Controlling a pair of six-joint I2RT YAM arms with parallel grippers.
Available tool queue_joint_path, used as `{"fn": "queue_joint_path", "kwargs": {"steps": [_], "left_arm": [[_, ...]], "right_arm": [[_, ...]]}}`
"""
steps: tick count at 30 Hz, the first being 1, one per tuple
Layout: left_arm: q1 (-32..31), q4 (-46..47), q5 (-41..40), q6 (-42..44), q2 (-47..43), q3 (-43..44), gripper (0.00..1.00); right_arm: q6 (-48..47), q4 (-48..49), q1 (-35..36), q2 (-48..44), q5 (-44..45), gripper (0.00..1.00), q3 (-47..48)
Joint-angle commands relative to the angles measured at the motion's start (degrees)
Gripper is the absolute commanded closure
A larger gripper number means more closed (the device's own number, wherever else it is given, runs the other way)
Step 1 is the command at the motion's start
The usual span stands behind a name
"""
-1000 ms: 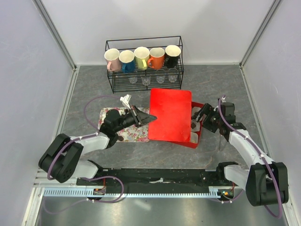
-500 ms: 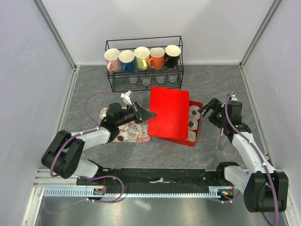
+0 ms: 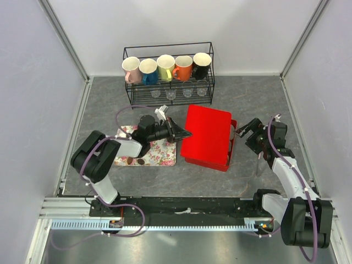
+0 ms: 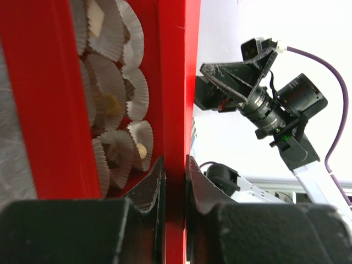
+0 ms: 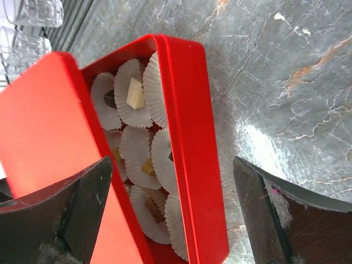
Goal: Pack the chocolate
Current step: Close the box lid on the packing box.
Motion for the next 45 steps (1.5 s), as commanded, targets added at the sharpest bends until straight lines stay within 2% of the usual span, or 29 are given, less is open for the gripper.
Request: {"fn": "queue_joint_path", "kwargs": {"steps": [1, 12, 20, 32, 45], "left_arm": [[-1.71, 7.17, 2.07, -3.58, 2.21, 4.25, 0.98], [-3.91, 2.43, 1.73, -0.86, 6.44, 9.17, 0.98], [-3.99, -7.05, -0.74, 5.37, 6.17, 11.19, 0.98], [-4.43, -10.14, -0.56, 6.96, 8.11, 13.39, 0.98], [-4.43, -25.16, -8.29, 16.36, 3.72, 15.94, 0.87]], "right_arm": [[2.33, 4.16, -0.96, -1.20, -2.77, 0.02, -0.62], [3.91, 7.32, -1.13, -0.50, -5.06, 0.02, -3.09], [3.56, 8.20, -1.13, 0.12, -5.85, 0.02, -3.70], [1.72, 9.96, -1.22, 2.49, -8.40, 0.02, -4.84], [-2.50, 10.40, -1.31, 7.50, -11.47, 0.02, -4.76]]}}
